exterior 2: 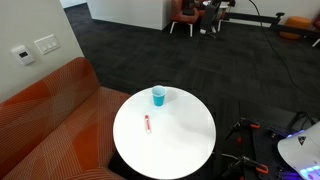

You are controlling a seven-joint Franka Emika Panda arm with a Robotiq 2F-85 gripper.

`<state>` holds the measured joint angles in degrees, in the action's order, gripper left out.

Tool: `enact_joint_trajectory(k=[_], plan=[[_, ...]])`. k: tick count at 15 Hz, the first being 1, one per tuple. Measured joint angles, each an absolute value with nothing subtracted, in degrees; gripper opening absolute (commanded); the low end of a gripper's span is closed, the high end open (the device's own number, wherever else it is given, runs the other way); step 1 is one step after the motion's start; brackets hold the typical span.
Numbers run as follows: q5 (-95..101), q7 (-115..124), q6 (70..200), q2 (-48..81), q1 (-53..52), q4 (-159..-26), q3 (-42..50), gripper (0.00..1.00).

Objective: Put the red marker in the light blue cup

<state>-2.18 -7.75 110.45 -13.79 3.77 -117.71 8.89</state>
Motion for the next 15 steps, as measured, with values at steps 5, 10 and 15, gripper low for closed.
enact_joint_trajectory(k=[5,10,15], plan=[[-6.68,10.75,114.87,-10.88,2.67,-117.59,2.35,1.00],[-7.57,19.87,117.94,-5.93,1.49,-116.77,-0.78,1.00],[-8.26,20.50,118.38,-0.10,0.52,-114.11,-1.25,1.00]])
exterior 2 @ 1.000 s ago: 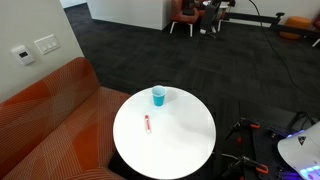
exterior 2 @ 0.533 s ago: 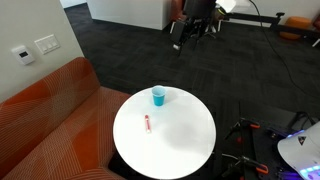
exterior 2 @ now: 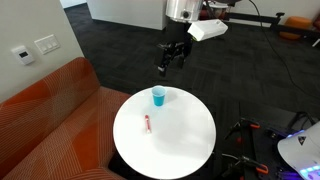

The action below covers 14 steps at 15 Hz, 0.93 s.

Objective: Put the red marker in the light blue cup

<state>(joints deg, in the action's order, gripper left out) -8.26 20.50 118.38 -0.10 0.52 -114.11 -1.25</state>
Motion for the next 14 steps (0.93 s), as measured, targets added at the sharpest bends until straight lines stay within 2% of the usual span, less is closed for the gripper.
enact_joint_trajectory(k=[8,14], plan=[[-7.27,24.59,118.70,0.40,0.39,-114.36,-1.17,1.00],[-7.05,35.32,125.13,3.90,-1.38,-118.34,-1.46,1.00]])
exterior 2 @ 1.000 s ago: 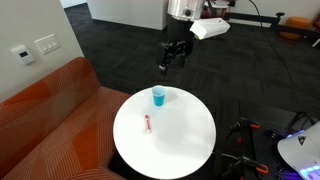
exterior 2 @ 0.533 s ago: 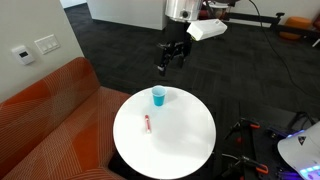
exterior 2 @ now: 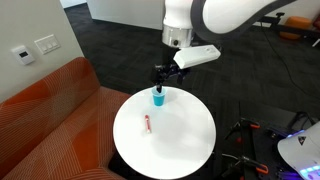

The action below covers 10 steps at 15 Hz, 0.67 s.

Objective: Put the red marker in the light blue cup

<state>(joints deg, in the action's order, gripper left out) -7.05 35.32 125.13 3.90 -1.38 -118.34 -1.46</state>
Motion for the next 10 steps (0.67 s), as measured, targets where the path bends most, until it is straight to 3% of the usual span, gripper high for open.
enact_joint_trajectory(k=[10], plan=[[-9.59,42.07,140.84,14.13,-4.66,-122.30,-1.94,1.00]])
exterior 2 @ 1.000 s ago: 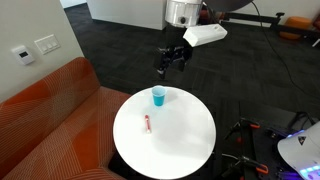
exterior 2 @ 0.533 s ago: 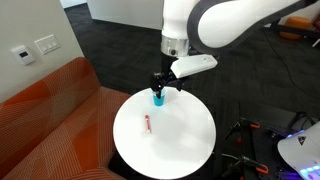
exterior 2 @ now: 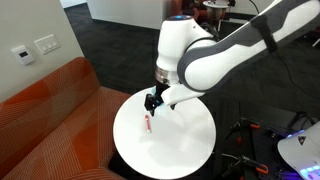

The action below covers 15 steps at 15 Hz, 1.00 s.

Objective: Put the red marker in the light blue cup

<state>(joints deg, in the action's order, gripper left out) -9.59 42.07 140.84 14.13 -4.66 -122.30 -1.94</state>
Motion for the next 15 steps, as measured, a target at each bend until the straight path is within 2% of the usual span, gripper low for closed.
enact_joint_trajectory(k=[6,15], plan=[[-10.92,46.47,149.93,22.89,-7.96,-121.23,-2.20,1.00],[-11.56,54.43,150.35,32.55,-8.94,-114.50,0.22,1.00]])
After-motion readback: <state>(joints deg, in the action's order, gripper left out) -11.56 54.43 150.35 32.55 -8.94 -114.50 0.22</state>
